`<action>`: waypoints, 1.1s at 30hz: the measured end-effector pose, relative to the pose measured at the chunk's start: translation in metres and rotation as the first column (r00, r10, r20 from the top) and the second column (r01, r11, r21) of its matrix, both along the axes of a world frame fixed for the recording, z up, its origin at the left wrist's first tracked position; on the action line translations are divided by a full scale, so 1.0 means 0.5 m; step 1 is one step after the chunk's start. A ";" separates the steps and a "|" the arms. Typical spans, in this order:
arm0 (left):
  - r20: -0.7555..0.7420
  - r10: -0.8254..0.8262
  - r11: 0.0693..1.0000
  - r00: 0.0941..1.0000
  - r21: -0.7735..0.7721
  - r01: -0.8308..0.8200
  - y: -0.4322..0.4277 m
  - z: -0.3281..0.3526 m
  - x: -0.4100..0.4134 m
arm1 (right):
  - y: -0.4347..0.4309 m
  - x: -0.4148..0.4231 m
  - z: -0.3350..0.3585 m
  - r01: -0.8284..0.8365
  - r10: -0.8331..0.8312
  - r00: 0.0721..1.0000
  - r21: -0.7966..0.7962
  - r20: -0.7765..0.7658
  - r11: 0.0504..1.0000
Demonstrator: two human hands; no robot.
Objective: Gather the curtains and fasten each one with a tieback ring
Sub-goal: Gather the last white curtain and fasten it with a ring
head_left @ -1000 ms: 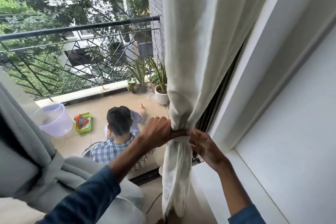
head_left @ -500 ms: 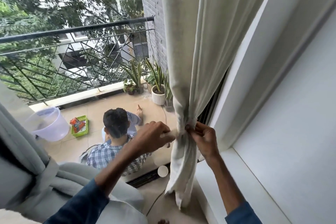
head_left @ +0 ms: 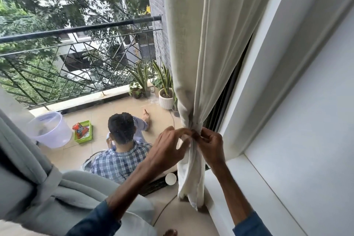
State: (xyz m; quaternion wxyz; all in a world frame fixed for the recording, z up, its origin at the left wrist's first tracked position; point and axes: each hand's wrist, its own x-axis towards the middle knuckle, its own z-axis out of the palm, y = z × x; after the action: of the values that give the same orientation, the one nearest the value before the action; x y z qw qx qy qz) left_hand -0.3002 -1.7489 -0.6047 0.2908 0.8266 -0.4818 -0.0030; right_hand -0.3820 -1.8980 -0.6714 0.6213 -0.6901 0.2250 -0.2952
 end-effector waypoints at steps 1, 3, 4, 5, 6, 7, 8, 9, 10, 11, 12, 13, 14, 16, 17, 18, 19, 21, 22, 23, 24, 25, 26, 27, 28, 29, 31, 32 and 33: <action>-0.014 -0.051 0.998 0.999 0.021 0.051 0.001 -0.001 0.000 | 0.000 -0.004 0.001 -0.012 0.011 1.000 0.011 0.016 1.000; -0.045 -0.126 0.991 0.991 0.029 0.127 0.004 -0.006 0.001 | -0.001 -0.010 0.005 -0.019 0.019 0.999 0.028 0.031 0.999; -0.061 -0.138 0.990 0.989 0.024 0.140 0.005 -0.004 0.003 | -0.002 -0.012 0.006 -0.025 0.024 0.999 0.036 0.034 0.999; -0.073 -0.135 0.991 0.988 0.002 0.136 0.004 -0.001 0.007 | -0.003 -0.014 0.007 -0.032 0.030 0.999 0.042 0.037 0.999; -0.084 -0.127 0.992 0.988 -0.018 0.126 0.002 0.003 0.008 | -0.003 -0.016 0.007 -0.035 0.033 0.999 0.045 0.039 0.998; -0.096 -0.125 0.992 0.988 -0.029 0.123 -0.001 0.007 0.009 | -0.002 -0.017 0.008 -0.034 0.032 0.999 0.050 0.038 0.998; -0.111 -0.126 0.992 0.986 -0.031 0.124 -0.003 0.012 0.009 | 0.000 -0.018 0.008 -0.034 0.032 0.999 0.057 0.037 0.998; -0.126 -0.127 0.992 0.984 -0.036 0.124 -0.004 0.015 0.008 | 0.003 -0.019 0.008 -0.036 0.034 0.999 0.062 0.036 0.997; -0.136 -0.119 0.993 0.984 -0.038 0.115 -0.003 0.017 0.006 | 0.005 -0.020 0.009 -0.040 0.038 0.999 0.064 0.032 0.997; -0.134 -0.108 0.994 0.985 -0.038 0.104 -0.002 0.017 0.006 | 0.007 -0.020 0.009 -0.043 0.042 0.999 0.063 0.026 0.997; -0.133 -0.097 0.995 0.986 -0.032 0.094 -0.001 0.017 0.006 | 0.008 -0.021 0.010 -0.046 0.044 0.999 0.066 0.020 0.997; -0.142 -0.088 0.996 0.986 -0.027 0.085 0.000 0.017 0.006 | 0.009 -0.023 0.011 -0.047 0.047 0.999 0.068 0.014 0.997; -0.164 -0.075 0.997 0.984 -0.026 0.072 0.000 0.017 0.005 | 0.010 -0.024 0.011 -0.049 0.049 0.999 0.068 0.007 0.996; -0.214 -0.043 0.999 0.976 -0.034 0.036 0.002 0.016 0.002 | 0.012 -0.025 0.012 -0.052 0.052 0.999 0.063 -0.005 0.997; -0.225 -0.036 0.999 0.974 -0.038 0.028 0.003 0.016 0.001 | 0.013 -0.025 0.012 -0.051 0.052 0.999 0.070 -0.005 0.996; -0.230 -0.036 0.999 0.972 -0.043 0.026 0.005 0.015 0.000 | 0.014 -0.026 0.011 -0.049 0.049 0.999 0.085 0.000 0.995; -0.236 -0.040 0.998 0.971 -0.050 0.029 0.006 0.013 0.000 | 0.015 -0.026 0.010 -0.045 0.044 0.999 0.099 0.004 0.994; -0.254 -0.052 0.997 0.966 -0.065 0.036 0.008 0.015 -0.001 | 0.016 -0.029 0.007 -0.034 0.034 0.999 0.104 0.003 0.994; -0.245 -0.061 0.997 0.968 -0.069 0.046 0.008 0.018 -0.003 | 0.016 -0.031 0.006 -0.033 0.033 0.999 0.094 0.001 0.995; -0.208 -0.076 0.996 0.975 -0.070 0.062 0.009 0.019 -0.005 | 0.018 -0.033 0.007 -0.034 0.034 0.999 0.078 0.001 0.996; -0.133 -0.086 0.995 0.987 -0.060 0.078 0.010 0.020 -0.009 | 0.019 -0.035 0.009 -0.031 0.031 1.000 0.057 0.001 0.998; -0.027 -0.084 0.996 0.996 -0.038 0.083 0.011 0.018 -0.012 | 0.020 -0.036 0.011 -0.019 0.019 1.000 0.029 -0.003 0.999; 0.085 -0.061 0.998 0.995 -0.006 0.062 0.011 0.014 -0.015 | 0.021 -0.036 0.014 0.002 -0.002 1.000 -0.007 -0.013 1.000; 0.174 -0.021 1.000 0.985 0.019 0.017 0.013 0.010 -0.019 | 0.021 -0.036 0.015 0.033 -0.035 0.999 -0.048 -0.029 0.998; 0.232 0.019 0.999 0.973 0.021 -0.025 0.013 0.009 -0.021 | 0.020 -0.035 0.017 0.072 -0.077 0.996 -0.096 -0.046 0.993; 0.263 0.033 0.999 0.964 0.002 -0.034 0.013 0.008 -0.023 | 0.019 -0.034 0.018 0.118 -0.128 0.990 -0.144 -0.060 0.982; 0.293 -0.034 0.999 0.955 -0.011 0.039 0.011 0.007 -0.025 | 0.018 -0.034 0.016 0.208 -0.222 0.974 -0.203 -0.046 0.957; 0.286 -0.087 0.996 0.954 0.008 0.089 0.010 0.007 -0.023 | 0.019 -0.035 0.015 0.241 -0.251 0.968 -0.206 -0.020 0.948; 0.260 -0.123 0.992 0.958 0.023 0.121 0.009 0.007 -0.022 | 0.022 -0.037 0.014 0.264 -0.268 0.963 -0.192 0.009 0.945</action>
State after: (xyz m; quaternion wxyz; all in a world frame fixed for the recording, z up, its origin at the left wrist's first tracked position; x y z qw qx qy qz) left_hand -0.3112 -1.7444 -0.6014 0.2214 0.7895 -0.5659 0.0865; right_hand -0.4007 -1.8869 -0.6645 0.5044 -0.7126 0.2919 -0.3907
